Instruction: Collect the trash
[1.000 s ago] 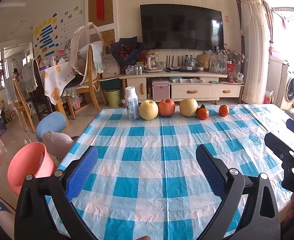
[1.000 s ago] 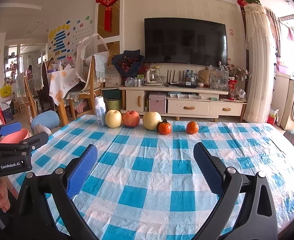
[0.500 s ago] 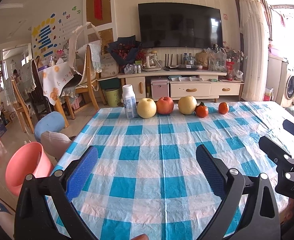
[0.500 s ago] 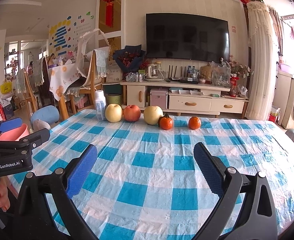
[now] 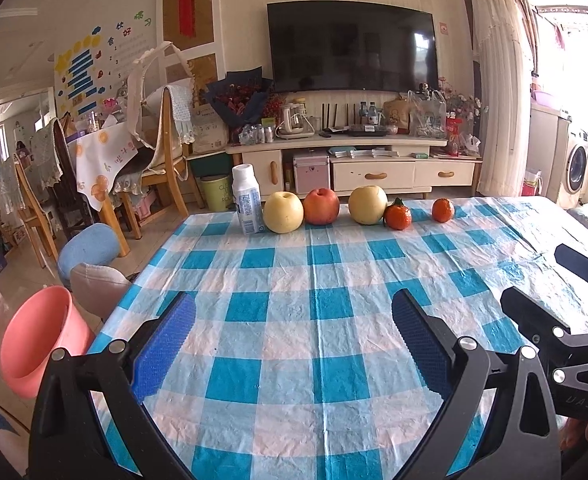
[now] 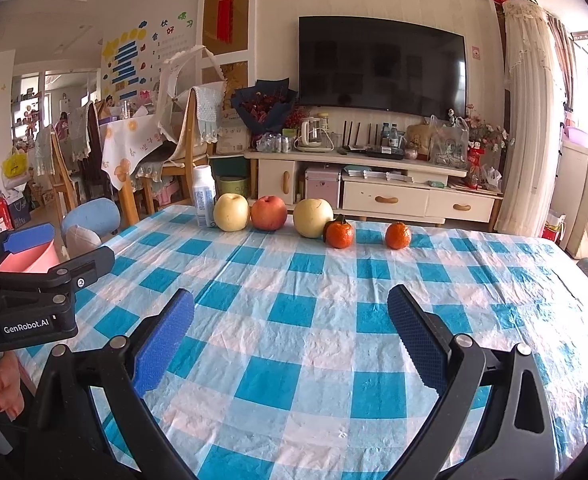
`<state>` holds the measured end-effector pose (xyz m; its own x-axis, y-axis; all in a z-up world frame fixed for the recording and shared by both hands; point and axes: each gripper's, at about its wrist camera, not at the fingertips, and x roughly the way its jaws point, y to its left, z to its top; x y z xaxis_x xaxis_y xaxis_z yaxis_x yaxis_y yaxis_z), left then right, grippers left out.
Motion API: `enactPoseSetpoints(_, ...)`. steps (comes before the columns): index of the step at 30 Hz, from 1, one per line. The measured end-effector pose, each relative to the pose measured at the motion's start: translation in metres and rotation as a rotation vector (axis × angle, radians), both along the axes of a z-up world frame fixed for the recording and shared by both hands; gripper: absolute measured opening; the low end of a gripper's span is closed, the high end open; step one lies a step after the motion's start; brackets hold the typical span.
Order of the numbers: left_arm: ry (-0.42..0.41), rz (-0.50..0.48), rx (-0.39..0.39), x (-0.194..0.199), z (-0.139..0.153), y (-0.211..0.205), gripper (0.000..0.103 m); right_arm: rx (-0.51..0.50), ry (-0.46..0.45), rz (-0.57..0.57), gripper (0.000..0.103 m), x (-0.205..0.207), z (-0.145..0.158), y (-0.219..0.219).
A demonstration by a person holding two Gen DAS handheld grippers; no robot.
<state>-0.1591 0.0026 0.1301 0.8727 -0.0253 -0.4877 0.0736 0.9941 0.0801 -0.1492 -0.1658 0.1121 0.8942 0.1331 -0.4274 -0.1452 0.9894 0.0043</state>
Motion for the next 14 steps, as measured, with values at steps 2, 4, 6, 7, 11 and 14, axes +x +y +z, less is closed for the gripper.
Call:
enactPoseSetpoints(2,0.012,-0.007,-0.003,0.007,-0.004,0.0,0.097,0.004,0.018,0.005,0.098,0.005,-0.005,0.0)
enactPoseSetpoints(4,0.04,-0.016,-0.014,0.017,-0.01,0.0,0.097,0.016,0.043,0.009,0.098,0.011,-0.011,-0.001)
enactPoseSetpoints(6,0.072,-0.01,-0.013,0.03,-0.018,0.001,0.097,0.039,0.09,0.014,0.098,0.02,-0.018,-0.003)
enactPoseSetpoints(7,0.095,-0.007,-0.015,0.039,-0.024,0.001,0.098,0.056,0.113,0.018,0.098,0.026,-0.021,-0.005)
enactPoseSetpoints(11,0.198,-0.003,-0.058,0.073,-0.051,0.002,0.097,0.067,0.208,-0.017,0.098,0.05,-0.041,-0.012)
enactPoseSetpoints(14,0.283,0.008,-0.059,0.099,-0.076,0.0,0.097,0.096,0.288,-0.028,0.098,0.07,-0.06,-0.018)
